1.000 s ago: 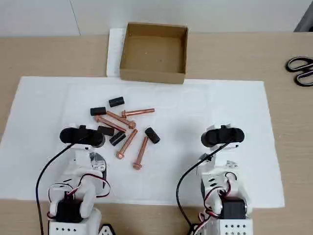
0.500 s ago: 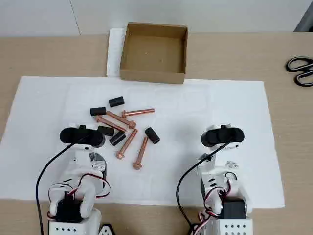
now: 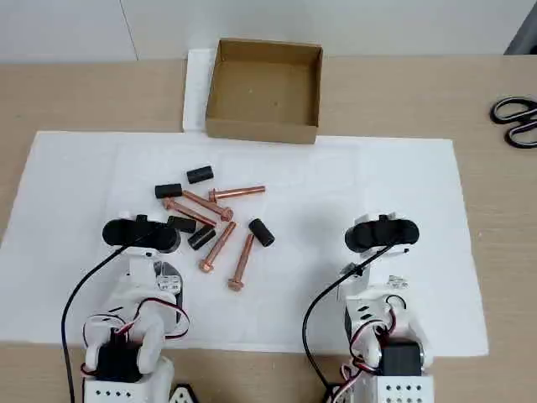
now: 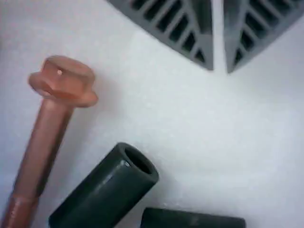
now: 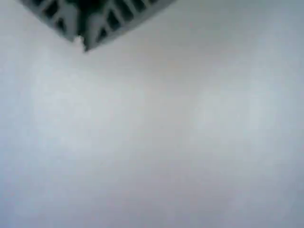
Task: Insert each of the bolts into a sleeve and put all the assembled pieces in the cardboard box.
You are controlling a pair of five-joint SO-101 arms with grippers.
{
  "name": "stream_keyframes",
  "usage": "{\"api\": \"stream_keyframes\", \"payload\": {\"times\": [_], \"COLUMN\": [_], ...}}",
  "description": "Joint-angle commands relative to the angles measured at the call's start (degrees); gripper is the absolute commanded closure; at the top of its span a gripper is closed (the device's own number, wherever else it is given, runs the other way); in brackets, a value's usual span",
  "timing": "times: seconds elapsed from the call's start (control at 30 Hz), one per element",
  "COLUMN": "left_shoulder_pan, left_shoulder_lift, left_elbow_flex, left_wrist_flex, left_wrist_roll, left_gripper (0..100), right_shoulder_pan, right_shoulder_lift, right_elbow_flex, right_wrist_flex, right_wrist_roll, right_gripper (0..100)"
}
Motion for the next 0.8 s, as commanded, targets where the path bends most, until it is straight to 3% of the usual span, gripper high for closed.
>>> {"api": "stream_keyframes", "payload": {"times": [0.0,0.5,0.63,0.77], "left_shoulder_pan": [-0.3,-0.3,-0.3,-0.3], "left_shoulder_lift": [-0.7,-0.7,-0.7,-0.7], "left_elbow_flex": [-2.5,-2.5,-2.5,-2.5], "left_wrist_flex": [0.4,0.4,0.4,0.4], "left_wrist_roll": [0.2,0.2,0.2,0.2], "left_gripper": [99,99,99,99], "right_shoulder_pan": [0.3,0.2,-1.3,-6.2], "right_shoulder_lift": [-0.7,-0.7,-0.7,0.1], "right_elbow_flex": [-2.1,-2.6,-6.8,-16.1], "right_wrist_flex": [0.0,0.1,3.7,9.6], "right_wrist_roll": [0.2,0.5,7.5,9.8], "right_gripper": [99.5,99.2,99.1,99.1]}}
